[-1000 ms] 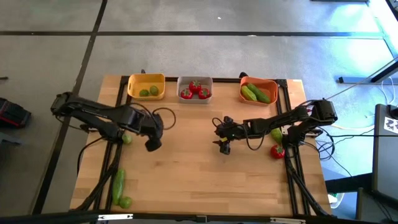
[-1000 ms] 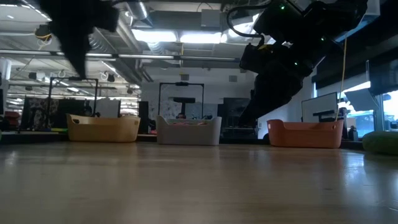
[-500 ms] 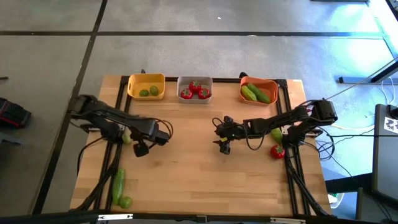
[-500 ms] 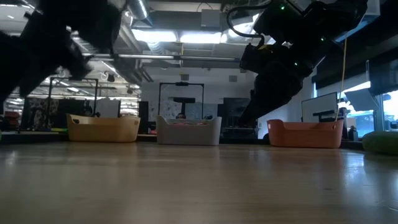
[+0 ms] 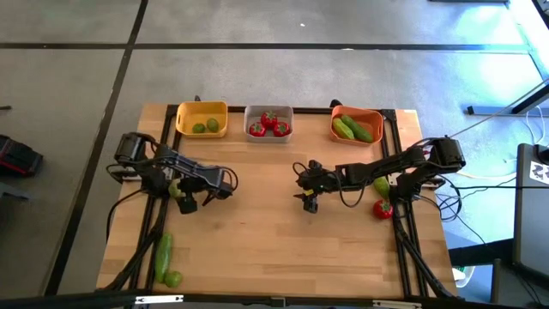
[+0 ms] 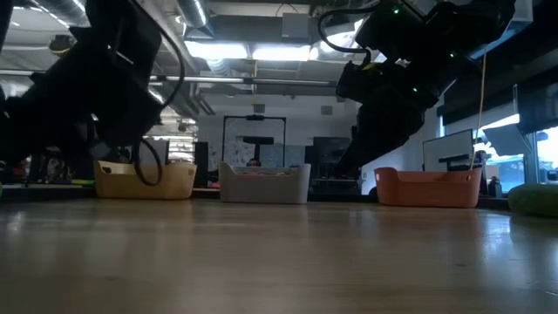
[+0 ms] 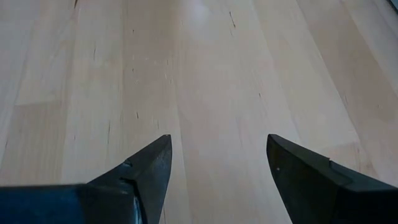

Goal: Sort produce into baskets
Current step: Put the lime into the yellow bin

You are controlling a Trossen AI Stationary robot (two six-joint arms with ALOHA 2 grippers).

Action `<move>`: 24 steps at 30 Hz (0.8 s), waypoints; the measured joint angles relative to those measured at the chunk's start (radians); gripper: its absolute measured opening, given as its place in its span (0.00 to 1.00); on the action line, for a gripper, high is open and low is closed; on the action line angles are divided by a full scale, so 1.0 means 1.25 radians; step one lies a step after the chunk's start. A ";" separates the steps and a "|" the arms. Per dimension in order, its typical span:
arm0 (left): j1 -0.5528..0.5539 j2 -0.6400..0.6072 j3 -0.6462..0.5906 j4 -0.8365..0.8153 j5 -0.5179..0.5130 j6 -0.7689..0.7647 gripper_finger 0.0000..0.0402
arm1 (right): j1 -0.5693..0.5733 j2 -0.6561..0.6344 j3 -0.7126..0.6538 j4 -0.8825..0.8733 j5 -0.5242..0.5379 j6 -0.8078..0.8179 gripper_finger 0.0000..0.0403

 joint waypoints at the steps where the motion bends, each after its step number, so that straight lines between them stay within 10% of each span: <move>1: 0.006 0.009 0.000 0.002 -0.009 0.001 0.81 | 0.000 0.000 0.000 -0.001 0.000 0.000 0.63; 24: 0.020 0.109 -0.023 0.059 0.027 0.187 0.53 | 0.000 0.000 0.000 -0.003 0.009 -0.003 0.63</move>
